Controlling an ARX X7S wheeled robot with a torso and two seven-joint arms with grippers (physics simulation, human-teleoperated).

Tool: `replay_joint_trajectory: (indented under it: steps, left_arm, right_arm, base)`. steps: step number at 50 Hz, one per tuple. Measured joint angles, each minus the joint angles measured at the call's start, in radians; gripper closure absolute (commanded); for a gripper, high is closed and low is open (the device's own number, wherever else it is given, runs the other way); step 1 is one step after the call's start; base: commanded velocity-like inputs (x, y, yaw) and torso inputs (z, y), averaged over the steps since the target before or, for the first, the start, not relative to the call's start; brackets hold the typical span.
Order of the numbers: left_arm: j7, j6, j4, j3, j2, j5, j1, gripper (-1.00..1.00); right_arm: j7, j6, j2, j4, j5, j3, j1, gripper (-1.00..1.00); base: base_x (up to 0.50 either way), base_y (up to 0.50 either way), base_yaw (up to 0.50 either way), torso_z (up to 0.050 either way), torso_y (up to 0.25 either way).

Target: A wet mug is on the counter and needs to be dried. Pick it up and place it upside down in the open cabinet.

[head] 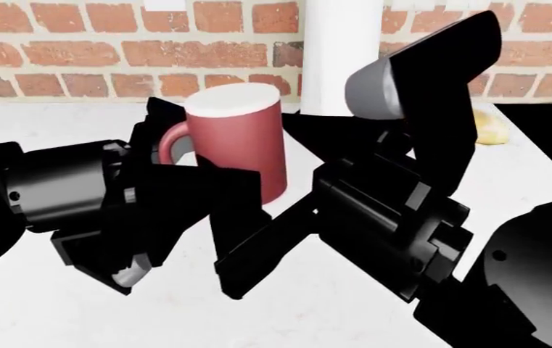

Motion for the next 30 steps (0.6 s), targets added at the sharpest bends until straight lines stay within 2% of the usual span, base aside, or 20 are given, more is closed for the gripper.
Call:
replay_joint_trajectory:
  steps: [26, 27, 30]
  left_arm:
    - [-0.016, -0.002, 0.022, -0.002, -0.015, -0.019, 0.005, 1.0]
    - [-0.017, -0.002, 0.022, -0.002, -0.015, -0.019, 0.005, 1.0]
    - [-0.018, 0.0, 0.024, -0.004, -0.018, -0.025, 0.004, 1.0]
  right_arm:
    - [-0.04, -0.007, -0.011, 0.006, -0.026, -0.014, -0.004, -1.0]
    - [-0.042, -0.007, -0.012, 0.006, -0.027, -0.014, -0.004, 1.0]
    - [-0.04, -0.01, -0.011, 0.005, -0.026, -0.016, -0.002, 1.0]
  base:
    - [0.0, 0.0, 0.0, 0.001, 0.0]
    - [0.0, 0.0, 0.0, 0.0, 0.0]
    - [0.0, 0.0, 0.0, 0.0, 0.0]
